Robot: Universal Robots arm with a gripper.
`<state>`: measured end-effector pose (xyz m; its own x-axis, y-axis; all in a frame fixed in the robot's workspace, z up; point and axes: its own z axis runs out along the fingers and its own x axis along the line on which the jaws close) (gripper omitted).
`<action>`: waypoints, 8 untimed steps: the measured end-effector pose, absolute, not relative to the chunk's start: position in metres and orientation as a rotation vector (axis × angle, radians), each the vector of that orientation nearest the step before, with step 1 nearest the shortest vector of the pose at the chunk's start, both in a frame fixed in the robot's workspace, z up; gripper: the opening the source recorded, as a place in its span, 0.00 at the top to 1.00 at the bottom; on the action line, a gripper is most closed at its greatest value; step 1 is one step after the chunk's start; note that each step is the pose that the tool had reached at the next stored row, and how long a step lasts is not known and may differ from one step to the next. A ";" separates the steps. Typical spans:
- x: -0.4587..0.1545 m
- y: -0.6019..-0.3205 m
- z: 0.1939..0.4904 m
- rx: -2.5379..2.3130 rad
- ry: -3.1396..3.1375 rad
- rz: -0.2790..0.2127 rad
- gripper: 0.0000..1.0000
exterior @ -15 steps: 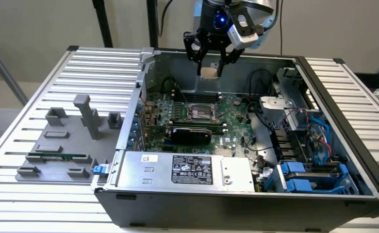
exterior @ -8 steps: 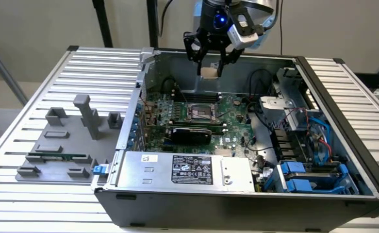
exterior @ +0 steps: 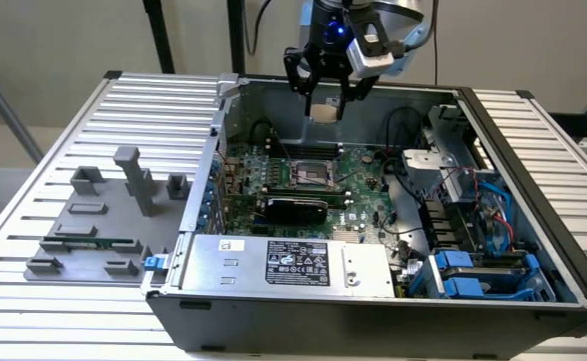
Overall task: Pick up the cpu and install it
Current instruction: 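Place the cpu into insertion slot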
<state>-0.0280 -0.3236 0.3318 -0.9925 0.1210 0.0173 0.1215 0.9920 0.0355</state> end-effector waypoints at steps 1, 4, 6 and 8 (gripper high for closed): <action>-0.028 -0.324 0.332 -0.219 -3.119 -0.057 0.45; -0.028 -0.324 0.332 -0.297 -3.113 -0.057 0.45; -0.028 -0.324 0.331 -0.350 -3.108 -0.057 0.45; -0.028 -0.324 0.331 -0.403 -3.103 -0.057 0.45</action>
<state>-0.0281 -0.3236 0.3312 -0.9668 0.2550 0.0171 0.2555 0.9662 0.0346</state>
